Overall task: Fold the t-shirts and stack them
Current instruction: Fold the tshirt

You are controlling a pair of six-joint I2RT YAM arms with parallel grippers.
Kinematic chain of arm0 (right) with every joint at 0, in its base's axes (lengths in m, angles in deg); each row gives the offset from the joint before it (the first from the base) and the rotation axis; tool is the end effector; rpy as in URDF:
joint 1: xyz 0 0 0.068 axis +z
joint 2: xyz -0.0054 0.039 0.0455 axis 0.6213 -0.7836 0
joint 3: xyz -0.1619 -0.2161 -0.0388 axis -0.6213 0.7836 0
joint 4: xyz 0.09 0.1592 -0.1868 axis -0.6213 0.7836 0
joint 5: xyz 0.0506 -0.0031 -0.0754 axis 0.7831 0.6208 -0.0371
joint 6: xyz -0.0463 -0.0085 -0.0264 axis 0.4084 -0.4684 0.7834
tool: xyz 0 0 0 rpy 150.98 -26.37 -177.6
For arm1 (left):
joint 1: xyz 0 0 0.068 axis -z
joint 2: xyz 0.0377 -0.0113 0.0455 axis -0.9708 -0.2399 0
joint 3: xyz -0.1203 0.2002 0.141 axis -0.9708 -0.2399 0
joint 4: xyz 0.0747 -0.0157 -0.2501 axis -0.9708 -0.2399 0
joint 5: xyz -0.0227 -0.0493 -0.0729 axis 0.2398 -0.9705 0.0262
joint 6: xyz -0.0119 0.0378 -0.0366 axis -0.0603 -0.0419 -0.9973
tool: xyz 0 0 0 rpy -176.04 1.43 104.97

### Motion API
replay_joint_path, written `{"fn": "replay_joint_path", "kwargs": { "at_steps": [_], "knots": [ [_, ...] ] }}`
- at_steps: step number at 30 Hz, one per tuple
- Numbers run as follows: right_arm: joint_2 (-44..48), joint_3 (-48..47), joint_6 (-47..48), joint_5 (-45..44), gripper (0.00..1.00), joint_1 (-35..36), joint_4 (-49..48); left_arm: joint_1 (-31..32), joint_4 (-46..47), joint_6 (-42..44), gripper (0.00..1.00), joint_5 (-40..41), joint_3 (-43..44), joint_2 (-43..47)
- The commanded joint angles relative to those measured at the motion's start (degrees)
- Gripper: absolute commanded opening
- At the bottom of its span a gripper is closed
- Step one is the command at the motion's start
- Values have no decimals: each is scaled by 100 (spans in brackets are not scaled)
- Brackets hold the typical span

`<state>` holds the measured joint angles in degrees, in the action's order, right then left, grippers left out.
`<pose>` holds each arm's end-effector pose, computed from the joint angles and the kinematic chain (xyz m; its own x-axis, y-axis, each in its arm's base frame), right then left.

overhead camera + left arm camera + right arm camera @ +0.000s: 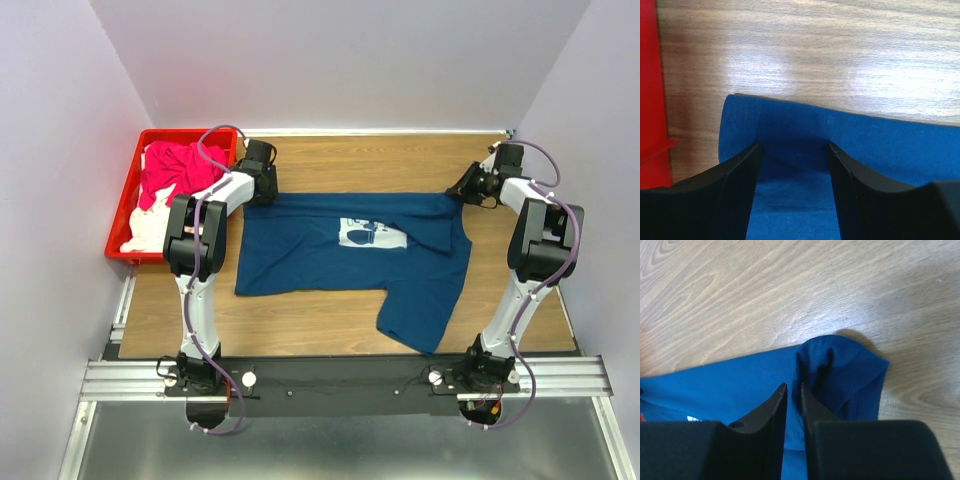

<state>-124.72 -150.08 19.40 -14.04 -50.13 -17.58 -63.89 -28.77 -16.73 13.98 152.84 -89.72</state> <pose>0.4333 -0.0748 0.1734 -0.7135 0.5088 -0.4817 0.2148 0.8132 0.5409 0.4527 -0.0918 0.1655 -0.7874 -0.1377 -0.6009 -0.1389 0.9893 -0.0446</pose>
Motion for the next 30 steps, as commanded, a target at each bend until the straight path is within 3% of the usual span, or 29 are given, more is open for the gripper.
{"fn": "replay_joint_path", "kwargs": {
  "at_steps": [1,4,5,7,18,24,30],
  "knots": [
    [-203,-96,84,221,23,-40,1,-36,-346,86,64,226,-110,-132],
    [-195,-70,66,186,17,-31,-7,-36,-346,86,64,235,-110,-123],
    [-177,-44,75,98,8,-31,1,-36,-346,86,64,244,-119,-114],
    [-90,35,48,-95,1,-31,1,-36,-346,86,64,244,-119,-114],
    [798,800,-303,-1861,1,-58,-25,-54,-373,104,64,288,-128,-123],
    [930,1318,-732,-1977,1,-75,-253,-63,-381,95,64,279,-145,-123],
    [870,1635,-1112,-1443,1,-84,-772,-63,-381,86,64,288,-154,-123]
  ]
}}
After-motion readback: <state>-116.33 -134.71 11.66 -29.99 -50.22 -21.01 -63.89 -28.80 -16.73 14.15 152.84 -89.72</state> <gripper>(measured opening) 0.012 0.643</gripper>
